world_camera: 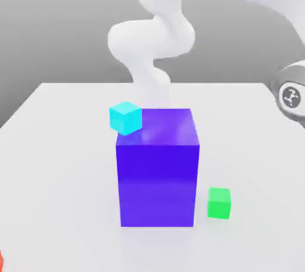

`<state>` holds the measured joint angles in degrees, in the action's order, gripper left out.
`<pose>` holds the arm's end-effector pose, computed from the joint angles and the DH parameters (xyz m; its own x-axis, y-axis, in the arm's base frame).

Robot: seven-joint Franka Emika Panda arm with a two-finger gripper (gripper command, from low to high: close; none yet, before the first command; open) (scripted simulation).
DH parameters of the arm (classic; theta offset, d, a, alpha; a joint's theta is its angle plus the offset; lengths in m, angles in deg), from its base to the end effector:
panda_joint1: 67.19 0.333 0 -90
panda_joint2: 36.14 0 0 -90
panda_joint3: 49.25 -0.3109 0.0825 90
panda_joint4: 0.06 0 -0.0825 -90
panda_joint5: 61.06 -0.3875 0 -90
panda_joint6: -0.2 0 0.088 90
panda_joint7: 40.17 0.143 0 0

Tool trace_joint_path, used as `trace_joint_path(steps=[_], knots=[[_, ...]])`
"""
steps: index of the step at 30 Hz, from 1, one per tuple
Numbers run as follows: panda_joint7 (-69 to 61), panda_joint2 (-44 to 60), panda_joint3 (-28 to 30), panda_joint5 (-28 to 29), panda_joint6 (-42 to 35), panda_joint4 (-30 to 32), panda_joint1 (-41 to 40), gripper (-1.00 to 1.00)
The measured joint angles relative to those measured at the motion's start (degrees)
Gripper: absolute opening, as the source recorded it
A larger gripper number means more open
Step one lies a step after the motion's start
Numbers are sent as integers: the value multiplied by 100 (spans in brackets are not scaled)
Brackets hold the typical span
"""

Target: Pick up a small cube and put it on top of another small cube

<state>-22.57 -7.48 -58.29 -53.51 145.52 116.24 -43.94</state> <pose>0.5082 0.3219 0.1575 0.9411 0.3379 0.0151 0.3380 -0.9412 -0.0037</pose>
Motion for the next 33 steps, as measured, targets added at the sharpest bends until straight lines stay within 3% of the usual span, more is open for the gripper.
trace_joint_path(steps=[3,4,11,15,25,29,33], knots=[[36,623,98,143,389,-149,128,0],[58,802,133,179,519,-193,158,-100],[46,833,144,168,533,-201,173,-100],[-83,149,33,54,55,2,81,-100],[-1853,-1755,139,755,223,1973,-326,-100],[-2948,-2477,138,576,396,2820,-519,-100],[-4300,-3137,185,45,600,3679,-550,-100]])
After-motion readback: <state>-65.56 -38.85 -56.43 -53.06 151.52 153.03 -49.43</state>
